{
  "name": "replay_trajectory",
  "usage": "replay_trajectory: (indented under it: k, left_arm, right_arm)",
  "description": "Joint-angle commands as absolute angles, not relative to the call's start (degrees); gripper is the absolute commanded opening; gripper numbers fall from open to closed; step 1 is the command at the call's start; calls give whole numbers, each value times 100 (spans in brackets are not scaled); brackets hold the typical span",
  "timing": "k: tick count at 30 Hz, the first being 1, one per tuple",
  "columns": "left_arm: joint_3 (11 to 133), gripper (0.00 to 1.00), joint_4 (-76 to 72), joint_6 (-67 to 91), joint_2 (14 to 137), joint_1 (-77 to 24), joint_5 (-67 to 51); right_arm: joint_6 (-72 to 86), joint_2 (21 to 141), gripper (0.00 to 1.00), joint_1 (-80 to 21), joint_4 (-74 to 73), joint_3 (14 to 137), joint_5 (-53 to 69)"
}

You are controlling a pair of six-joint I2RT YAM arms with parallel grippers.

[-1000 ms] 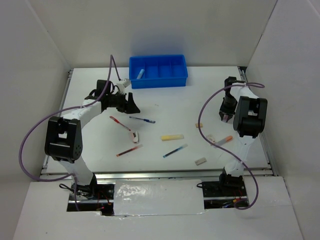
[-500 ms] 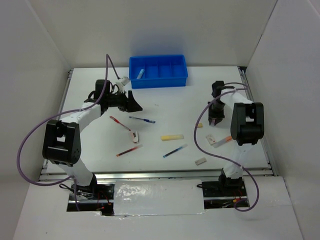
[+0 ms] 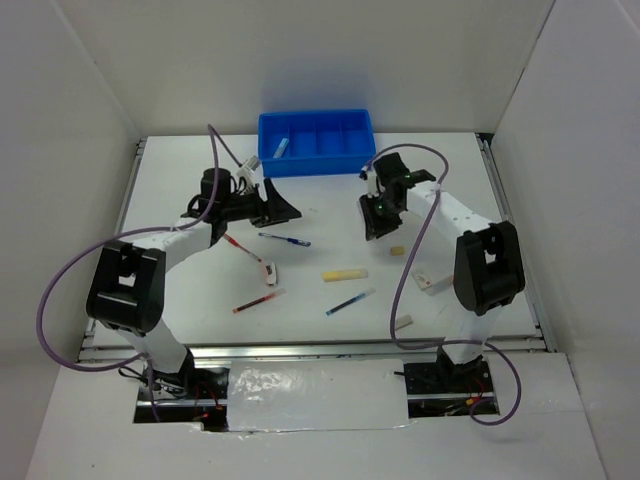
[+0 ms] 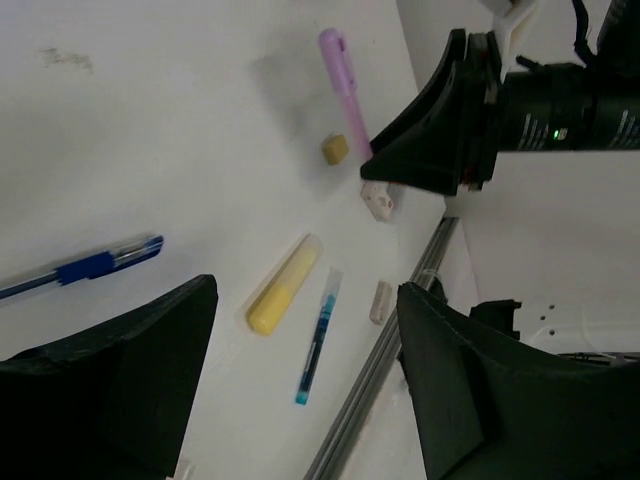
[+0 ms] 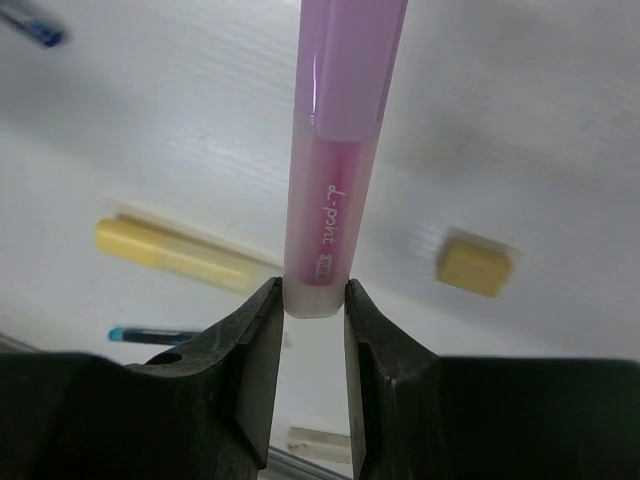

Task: Sort the stationery into containers
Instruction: Pick up the pen from the corner of the board.

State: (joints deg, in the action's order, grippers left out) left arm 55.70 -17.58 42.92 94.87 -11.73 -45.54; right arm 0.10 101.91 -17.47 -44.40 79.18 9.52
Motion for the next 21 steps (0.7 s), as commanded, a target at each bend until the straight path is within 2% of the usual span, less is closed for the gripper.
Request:
replay_trajectory:
  k: [1, 8, 21]
  left_arm:
    - [5642, 83, -2364, 4957, 9606, -1528, -4211]
    - [5923, 75, -2303, 5353, 10063, -2012, -3490]
    - [6108, 75, -2417, 5599, 10380, -2478, -3331]
  right_arm:
    - [-9, 9870, 0, -2204, -4254, 8138, 1371]
    - [615, 9835, 0, -2759, -4315, 8419, 1573]
    - [967, 9967, 0, -3216, -4403, 8613, 1775]
